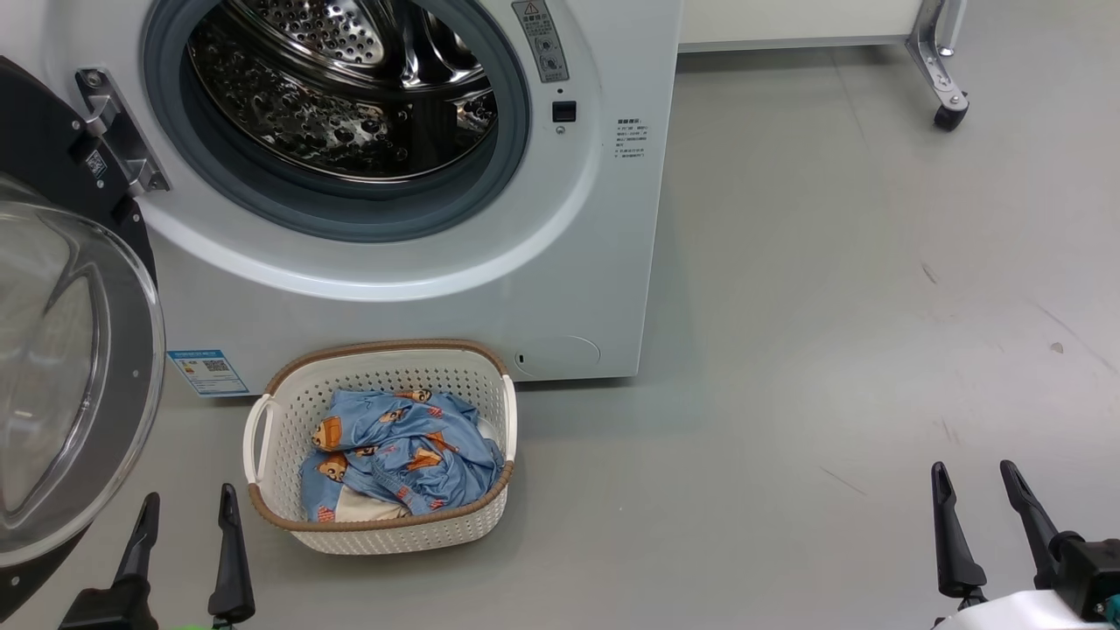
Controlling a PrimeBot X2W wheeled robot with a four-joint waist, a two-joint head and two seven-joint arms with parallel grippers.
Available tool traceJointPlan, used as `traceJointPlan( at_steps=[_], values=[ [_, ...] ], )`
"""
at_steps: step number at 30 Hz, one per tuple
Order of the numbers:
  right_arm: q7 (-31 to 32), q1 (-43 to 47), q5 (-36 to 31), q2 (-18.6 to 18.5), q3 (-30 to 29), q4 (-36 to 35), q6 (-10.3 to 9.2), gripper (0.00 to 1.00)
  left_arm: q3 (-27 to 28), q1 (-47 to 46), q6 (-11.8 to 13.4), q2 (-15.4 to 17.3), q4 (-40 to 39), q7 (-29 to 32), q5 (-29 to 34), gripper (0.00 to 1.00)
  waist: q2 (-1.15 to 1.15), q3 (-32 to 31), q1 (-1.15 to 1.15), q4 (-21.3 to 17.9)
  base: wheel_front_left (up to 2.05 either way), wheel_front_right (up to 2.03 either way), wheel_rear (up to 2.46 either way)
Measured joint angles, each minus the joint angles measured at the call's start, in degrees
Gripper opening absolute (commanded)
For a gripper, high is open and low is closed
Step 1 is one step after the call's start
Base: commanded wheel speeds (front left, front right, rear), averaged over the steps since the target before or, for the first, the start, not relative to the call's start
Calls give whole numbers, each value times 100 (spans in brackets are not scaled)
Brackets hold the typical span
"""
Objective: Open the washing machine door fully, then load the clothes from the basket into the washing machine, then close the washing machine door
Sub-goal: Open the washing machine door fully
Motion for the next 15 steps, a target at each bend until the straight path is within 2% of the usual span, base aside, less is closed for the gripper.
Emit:
traceJointPlan(
  at_steps=[15],
  values=[
    [0,14,1,7,2,2,0,100,5,77,-42,0,-124,0,-11,100,0,-6,0,116,0,0,0]
  ],
)
